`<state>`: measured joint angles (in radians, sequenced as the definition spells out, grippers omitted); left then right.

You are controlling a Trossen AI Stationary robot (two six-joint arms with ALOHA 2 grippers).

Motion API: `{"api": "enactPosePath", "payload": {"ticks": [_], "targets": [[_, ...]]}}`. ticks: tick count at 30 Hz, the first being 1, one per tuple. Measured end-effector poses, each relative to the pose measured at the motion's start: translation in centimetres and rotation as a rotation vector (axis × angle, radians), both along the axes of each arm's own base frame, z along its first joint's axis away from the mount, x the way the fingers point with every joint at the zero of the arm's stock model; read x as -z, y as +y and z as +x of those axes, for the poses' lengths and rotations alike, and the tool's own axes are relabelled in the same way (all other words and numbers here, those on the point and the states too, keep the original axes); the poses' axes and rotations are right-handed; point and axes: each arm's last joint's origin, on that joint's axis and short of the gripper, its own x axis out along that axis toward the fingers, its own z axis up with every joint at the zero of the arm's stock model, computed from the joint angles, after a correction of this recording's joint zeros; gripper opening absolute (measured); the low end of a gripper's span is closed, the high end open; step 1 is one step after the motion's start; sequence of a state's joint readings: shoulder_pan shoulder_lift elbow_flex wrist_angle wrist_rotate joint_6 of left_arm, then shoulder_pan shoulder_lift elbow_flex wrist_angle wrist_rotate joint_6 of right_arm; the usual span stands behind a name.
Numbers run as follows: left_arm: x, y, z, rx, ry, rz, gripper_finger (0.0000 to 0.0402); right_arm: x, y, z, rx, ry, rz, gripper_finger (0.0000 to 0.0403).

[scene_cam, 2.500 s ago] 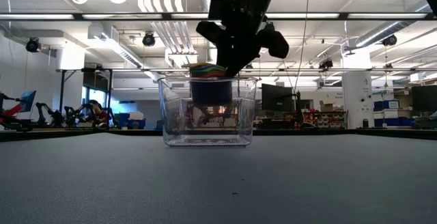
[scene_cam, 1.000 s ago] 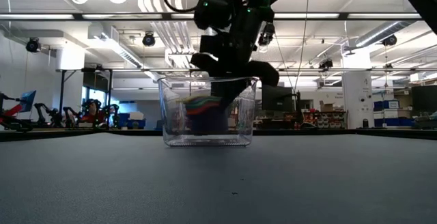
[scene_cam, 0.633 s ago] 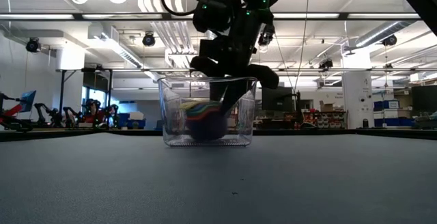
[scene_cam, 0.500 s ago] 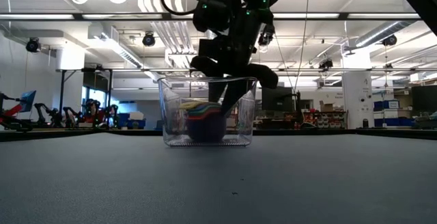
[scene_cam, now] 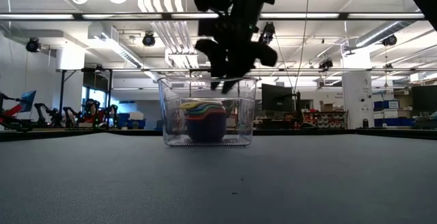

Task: Nest measuring cups in basket
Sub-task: Put the stack of measuring cups into the transparent bin

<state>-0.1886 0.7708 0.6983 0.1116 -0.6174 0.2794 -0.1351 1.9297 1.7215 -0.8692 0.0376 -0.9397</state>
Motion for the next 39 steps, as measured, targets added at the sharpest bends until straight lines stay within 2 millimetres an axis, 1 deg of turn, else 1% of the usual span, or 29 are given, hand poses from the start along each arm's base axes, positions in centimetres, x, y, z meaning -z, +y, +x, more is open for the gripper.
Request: {"api": "enactPosePath", "payload": {"ticks": [2,4,7,11,12,16,22,25,29,32,39], "targets": [[0.0,0.0,0.0,0.000,0.000,0.000,0.0144,-0.7,0.2,0.3,0.048,-0.043,0.026,0.0150],[0.0,0.0,0.0,0.000,0.000,0.000,0.0144,-1.3,0.2,0.8,0.100,-0.107,0.057,0.0133],[0.0,0.0,0.0,0.000,-0.001,0.000,0.0144,-1.4,0.5,1.3,0.136,-0.155,0.082,0.0090],[0.0,0.0,0.0,0.000,-0.001,0.000,0.0144,-1.2,0.8,1.8,0.124,-0.177,0.093,0.0023],[0.0,0.0,0.0,-0.001,-0.002,0.000,0.0144,-1.2,0.9,1.9,0.122,-0.188,0.105,0.0017],[0.0,0.0,0.0,0.000,-0.005,-0.001,0.0144,-1.6,1.0,2.4,0.129,-0.259,0.116,0.0010],[-0.1,0.0,0.0,0.000,-0.005,-0.001,0.0144,-1.7,1.1,2.8,0.107,-0.297,0.160,0.0009],[-0.1,0.0,0.0,0.000,-0.005,0.002,0.0144,-0.9,1.2,3.2,0.119,-0.288,0.171,0.0008],[-0.1,0.0,0.0,0.000,-0.008,0.002,0.0144,1.0,1.3,3.9,0.107,-0.251,0.158,0.0008],[-0.1,0.0,0.0,0.000,-0.007,0.002,0.0144,1.8,1.2,3.9,0.107,-0.217,0.156,0.0008],[-0.1,0.0,0.0,0.000,-0.004,0.008,0.0144,1.8,1.2,3.9,0.111,-0.219,0.158,0.0008]]}}
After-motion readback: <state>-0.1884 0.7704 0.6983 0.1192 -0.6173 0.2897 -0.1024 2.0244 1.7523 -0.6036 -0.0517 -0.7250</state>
